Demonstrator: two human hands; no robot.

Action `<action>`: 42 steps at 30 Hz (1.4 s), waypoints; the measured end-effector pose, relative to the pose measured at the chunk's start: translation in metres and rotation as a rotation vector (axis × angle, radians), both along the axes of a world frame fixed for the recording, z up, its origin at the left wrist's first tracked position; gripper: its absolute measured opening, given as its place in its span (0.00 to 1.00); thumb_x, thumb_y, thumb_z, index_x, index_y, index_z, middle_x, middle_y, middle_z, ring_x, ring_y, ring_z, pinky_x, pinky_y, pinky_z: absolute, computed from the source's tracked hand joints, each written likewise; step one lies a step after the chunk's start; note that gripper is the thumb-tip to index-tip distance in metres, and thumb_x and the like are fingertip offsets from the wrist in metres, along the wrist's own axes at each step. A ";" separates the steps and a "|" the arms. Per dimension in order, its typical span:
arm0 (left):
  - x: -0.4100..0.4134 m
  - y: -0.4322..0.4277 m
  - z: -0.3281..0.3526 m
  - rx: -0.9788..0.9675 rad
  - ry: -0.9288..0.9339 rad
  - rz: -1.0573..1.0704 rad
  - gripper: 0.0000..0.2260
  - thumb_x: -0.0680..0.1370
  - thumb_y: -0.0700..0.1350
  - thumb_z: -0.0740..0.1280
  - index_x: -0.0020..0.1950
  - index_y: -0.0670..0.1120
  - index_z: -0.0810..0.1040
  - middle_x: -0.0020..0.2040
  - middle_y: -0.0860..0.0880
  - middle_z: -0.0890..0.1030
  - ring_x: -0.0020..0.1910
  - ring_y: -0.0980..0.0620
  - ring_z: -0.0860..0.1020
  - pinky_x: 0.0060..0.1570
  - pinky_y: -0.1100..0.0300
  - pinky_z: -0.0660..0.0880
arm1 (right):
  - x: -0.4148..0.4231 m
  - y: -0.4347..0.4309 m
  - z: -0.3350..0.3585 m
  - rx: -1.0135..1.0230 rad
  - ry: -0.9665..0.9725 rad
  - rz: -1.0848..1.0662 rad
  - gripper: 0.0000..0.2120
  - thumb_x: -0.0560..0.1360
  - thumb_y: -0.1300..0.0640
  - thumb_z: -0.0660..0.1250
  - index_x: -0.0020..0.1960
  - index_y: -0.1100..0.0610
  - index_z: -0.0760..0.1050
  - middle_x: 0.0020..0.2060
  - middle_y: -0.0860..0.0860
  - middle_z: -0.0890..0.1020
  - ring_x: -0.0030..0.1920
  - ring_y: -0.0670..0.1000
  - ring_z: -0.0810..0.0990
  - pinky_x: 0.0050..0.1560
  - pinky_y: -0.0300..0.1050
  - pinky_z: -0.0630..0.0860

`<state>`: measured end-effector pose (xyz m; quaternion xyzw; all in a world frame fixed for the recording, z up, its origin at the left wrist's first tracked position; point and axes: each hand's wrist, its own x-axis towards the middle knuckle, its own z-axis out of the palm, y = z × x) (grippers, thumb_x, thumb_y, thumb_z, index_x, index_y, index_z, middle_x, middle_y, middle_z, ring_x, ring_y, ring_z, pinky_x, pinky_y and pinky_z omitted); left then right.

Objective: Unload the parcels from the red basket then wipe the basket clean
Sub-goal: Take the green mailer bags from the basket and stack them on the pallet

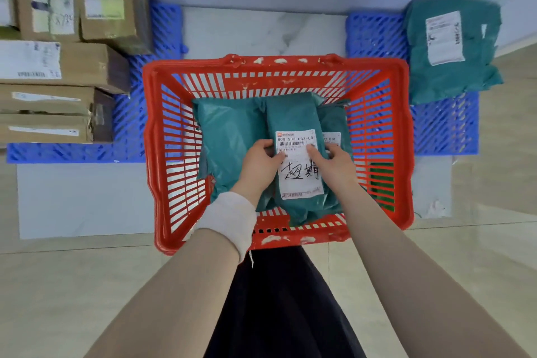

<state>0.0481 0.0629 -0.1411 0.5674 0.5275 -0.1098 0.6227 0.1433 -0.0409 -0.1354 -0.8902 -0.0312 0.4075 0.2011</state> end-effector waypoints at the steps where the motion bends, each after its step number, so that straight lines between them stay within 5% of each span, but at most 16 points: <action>1: -0.002 -0.001 0.010 0.003 -0.006 -0.002 0.19 0.76 0.41 0.65 0.66 0.40 0.69 0.63 0.44 0.77 0.60 0.46 0.76 0.61 0.51 0.73 | 0.001 -0.001 0.010 0.004 -0.001 0.005 0.23 0.74 0.41 0.62 0.64 0.54 0.72 0.58 0.53 0.79 0.58 0.56 0.77 0.58 0.51 0.74; 12: 0.003 -0.053 0.110 -0.044 -0.204 0.102 0.17 0.75 0.45 0.66 0.64 0.49 0.71 0.61 0.50 0.75 0.56 0.52 0.74 0.59 0.53 0.74 | 0.009 -0.063 0.109 0.175 0.004 -0.180 0.18 0.73 0.43 0.65 0.58 0.52 0.77 0.54 0.51 0.82 0.55 0.52 0.80 0.60 0.50 0.74; 15: 0.031 -0.071 0.130 -0.064 -0.265 0.136 0.13 0.75 0.45 0.67 0.59 0.52 0.73 0.60 0.49 0.77 0.57 0.49 0.77 0.57 0.48 0.76 | 0.032 -0.085 0.128 0.239 -0.011 -0.240 0.13 0.71 0.42 0.66 0.53 0.46 0.76 0.52 0.49 0.82 0.53 0.51 0.80 0.60 0.52 0.75; 20: 0.130 -0.113 0.138 0.001 -0.394 0.206 0.11 0.75 0.40 0.66 0.54 0.53 0.73 0.56 0.50 0.78 0.54 0.54 0.77 0.53 0.58 0.76 | 0.126 -0.121 0.141 0.339 -0.124 -0.245 0.07 0.73 0.46 0.67 0.50 0.43 0.76 0.49 0.46 0.82 0.53 0.49 0.80 0.59 0.53 0.75; 24: 0.231 -0.149 0.113 0.074 -0.431 0.261 0.12 0.76 0.36 0.64 0.57 0.49 0.72 0.56 0.48 0.78 0.57 0.50 0.76 0.60 0.53 0.74 | 0.226 -0.144 0.112 0.353 -0.178 -0.185 0.16 0.71 0.41 0.65 0.56 0.46 0.77 0.53 0.47 0.81 0.56 0.49 0.78 0.60 0.52 0.74; 29: 0.326 -0.153 0.061 0.029 -0.390 0.315 0.16 0.77 0.34 0.61 0.64 0.43 0.69 0.59 0.44 0.76 0.53 0.51 0.75 0.47 0.65 0.76 | 0.314 -0.145 0.063 0.336 -0.174 -0.131 0.19 0.73 0.43 0.63 0.62 0.47 0.74 0.57 0.50 0.79 0.55 0.49 0.77 0.56 0.45 0.73; 34: 0.377 -0.129 0.007 0.031 -0.326 0.364 0.16 0.77 0.32 0.60 0.64 0.40 0.69 0.62 0.41 0.76 0.52 0.50 0.75 0.52 0.58 0.75 | 0.364 -0.117 0.016 0.312 -0.180 -0.073 0.20 0.75 0.45 0.63 0.64 0.52 0.72 0.61 0.52 0.75 0.50 0.45 0.72 0.50 0.39 0.65; 37: 0.395 -0.113 -0.034 0.030 -0.282 0.432 0.17 0.76 0.32 0.60 0.65 0.41 0.69 0.62 0.41 0.76 0.53 0.49 0.75 0.57 0.54 0.75 | 0.384 -0.095 -0.018 0.295 -0.204 -0.015 0.22 0.76 0.47 0.63 0.67 0.52 0.69 0.63 0.53 0.72 0.55 0.49 0.74 0.52 0.39 0.65; 42: 0.419 -0.103 -0.096 0.026 -0.178 0.533 0.16 0.76 0.33 0.61 0.64 0.41 0.70 0.61 0.43 0.77 0.51 0.51 0.76 0.52 0.60 0.72 | 0.401 -0.074 -0.083 0.219 -0.190 0.058 0.22 0.77 0.48 0.62 0.69 0.53 0.66 0.67 0.53 0.69 0.60 0.53 0.75 0.52 0.42 0.66</action>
